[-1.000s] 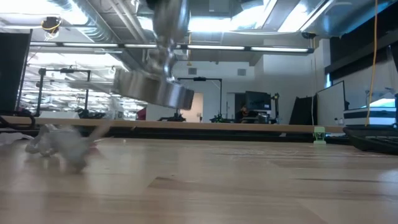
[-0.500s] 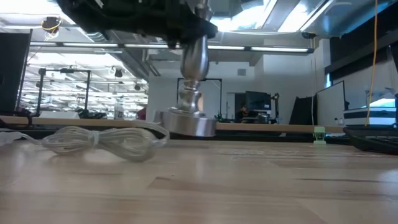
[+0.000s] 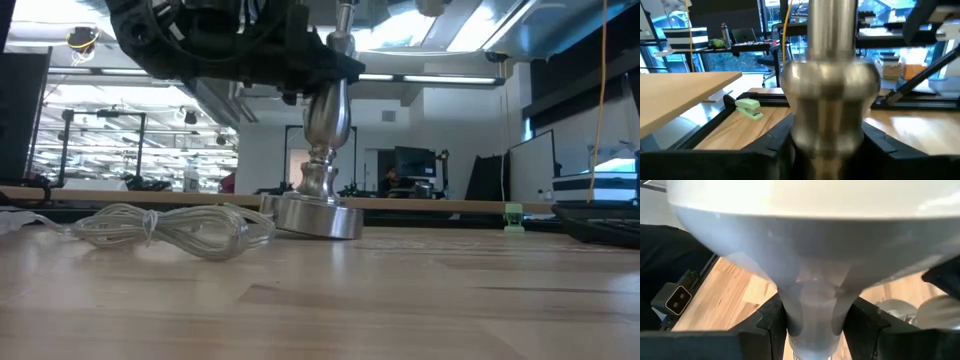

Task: Screw lightbulb
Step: Remove the white lightbulb from the silver lamp

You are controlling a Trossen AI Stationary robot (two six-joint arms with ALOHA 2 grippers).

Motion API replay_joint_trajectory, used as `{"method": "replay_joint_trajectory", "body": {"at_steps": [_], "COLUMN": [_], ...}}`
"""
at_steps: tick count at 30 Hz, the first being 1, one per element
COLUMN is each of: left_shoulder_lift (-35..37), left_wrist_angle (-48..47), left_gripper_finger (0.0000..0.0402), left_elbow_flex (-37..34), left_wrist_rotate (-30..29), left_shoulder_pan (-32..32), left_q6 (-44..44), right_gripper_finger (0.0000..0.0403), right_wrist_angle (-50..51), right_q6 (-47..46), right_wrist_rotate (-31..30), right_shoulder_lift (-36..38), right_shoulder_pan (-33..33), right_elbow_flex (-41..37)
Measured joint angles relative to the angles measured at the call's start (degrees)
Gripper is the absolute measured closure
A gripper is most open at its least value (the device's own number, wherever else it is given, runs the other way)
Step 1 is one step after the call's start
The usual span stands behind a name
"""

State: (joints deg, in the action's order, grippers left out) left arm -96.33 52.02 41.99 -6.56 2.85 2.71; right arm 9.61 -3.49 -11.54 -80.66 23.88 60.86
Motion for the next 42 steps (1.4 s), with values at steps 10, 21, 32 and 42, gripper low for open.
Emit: {"method": "replay_joint_trajectory", "body": {"at_steps": [10, 21, 32, 42], "left_shoulder_lift": [3.9, 16.9, 28.7, 28.6], "left_wrist_angle": [-9.9, -34.9, -54.9, -54.8], "left_gripper_finger": [0.0154, 0.0142, 0.0142, 0.0141], "left_elbow_flex": [-0.3, -0.3, -0.3, -0.3], "left_wrist_rotate": [-0.4, -0.3, -0.3, -3.0], "left_shoulder_pan": [0.0, -0.2, -3.8, -9.0], "left_q6": [0.4, -7.4, -16.6, -17.7], "right_gripper_finger": [0.0250, 0.0250, 0.0250, 0.0250], "right_wrist_angle": [0.1, 5.7, 26.7, 37.0], "right_q6": [-1.0, -4.3, -8.3, -3.7], "right_wrist_rotate": [-2.4, -8.4, -7.5, 0.8], "right_shoulder_lift": [0.0, -0.1, -5.2, -12.2], "right_shoulder_pan": [0.1, -0.1, -9.5, -20.3], "right_elbow_flex": [-0.6, -0.6, -0.6, -0.6]}}
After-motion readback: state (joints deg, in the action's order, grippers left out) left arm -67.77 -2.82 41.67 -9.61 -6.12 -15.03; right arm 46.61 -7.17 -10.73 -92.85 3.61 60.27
